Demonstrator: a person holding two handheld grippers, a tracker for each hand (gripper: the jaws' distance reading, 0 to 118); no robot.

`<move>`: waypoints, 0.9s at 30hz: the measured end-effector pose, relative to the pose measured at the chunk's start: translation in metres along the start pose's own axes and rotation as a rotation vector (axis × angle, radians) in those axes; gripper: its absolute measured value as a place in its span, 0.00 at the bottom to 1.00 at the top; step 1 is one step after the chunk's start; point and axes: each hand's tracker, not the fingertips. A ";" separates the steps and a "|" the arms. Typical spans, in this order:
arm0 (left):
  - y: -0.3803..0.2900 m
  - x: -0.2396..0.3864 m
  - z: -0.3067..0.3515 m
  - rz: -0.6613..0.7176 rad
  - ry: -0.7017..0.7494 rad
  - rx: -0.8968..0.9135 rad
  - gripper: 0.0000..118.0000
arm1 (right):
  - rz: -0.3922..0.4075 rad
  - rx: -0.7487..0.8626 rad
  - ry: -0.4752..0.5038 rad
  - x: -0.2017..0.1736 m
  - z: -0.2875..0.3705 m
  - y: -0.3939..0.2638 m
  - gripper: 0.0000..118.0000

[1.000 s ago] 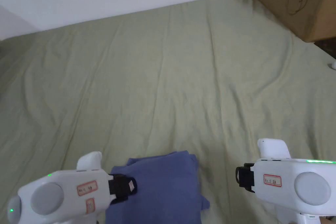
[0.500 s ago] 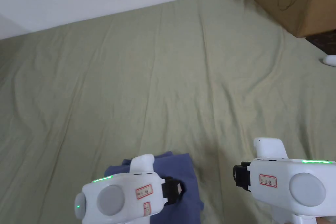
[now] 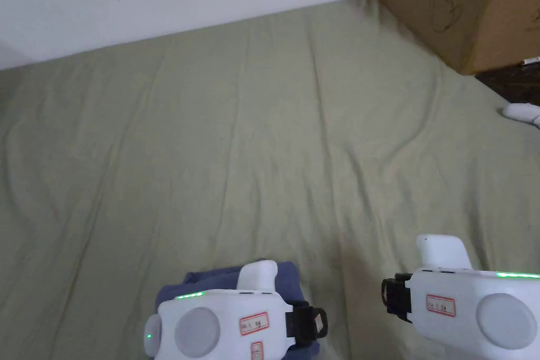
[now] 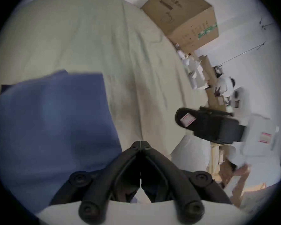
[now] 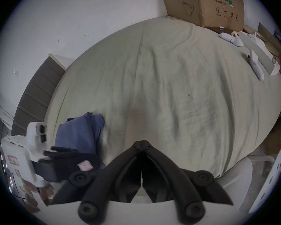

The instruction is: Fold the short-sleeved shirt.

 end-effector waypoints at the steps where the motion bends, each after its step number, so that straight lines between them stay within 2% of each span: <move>1: 0.001 -0.005 0.019 0.008 -0.018 0.060 0.00 | 0.001 0.009 0.007 -0.003 0.002 0.002 0.00; 4: 0.002 -0.032 0.074 0.057 -0.047 0.174 0.00 | 0.036 0.036 0.072 -0.023 0.010 0.010 0.00; 7: -0.008 -0.070 0.119 0.105 -0.033 0.285 0.00 | 0.120 0.075 0.105 -0.060 0.015 0.017 0.00; 9: -0.020 -0.098 0.141 0.117 0.030 0.292 0.00 | 0.173 0.088 0.147 -0.086 0.013 0.021 0.00; 10: -0.026 -0.114 0.150 0.160 0.053 0.298 0.00 | 0.196 0.079 0.174 -0.099 0.009 0.022 0.00; 12: -0.040 -0.139 0.166 0.240 -0.009 0.343 0.00 | 0.261 0.037 0.204 -0.125 -0.004 0.021 0.00; 15: -0.058 -0.164 0.175 0.320 -0.071 0.393 0.00 | 0.343 -0.058 0.180 -0.154 -0.044 0.010 0.00; 16: -0.063 -0.169 0.175 0.319 -0.066 0.390 0.00 | 0.330 -0.125 0.183 -0.160 -0.067 0.007 0.00; 18: -0.069 -0.177 0.171 0.320 -0.061 0.373 0.00 | 0.328 -0.217 0.117 -0.165 -0.099 -0.004 0.00; 21: -0.081 -0.185 0.164 0.344 -0.073 0.336 0.00 | 0.322 -0.184 0.112 -0.162 -0.114 -0.011 0.00; 25: -0.087 -0.194 0.153 0.378 -0.114 0.322 0.03 | 0.267 -0.193 0.149 -0.153 -0.111 -0.001 0.00; 27: -0.087 -0.199 0.147 0.453 -0.169 0.303 0.10 | 0.260 -0.194 0.157 -0.152 -0.111 -0.002 0.00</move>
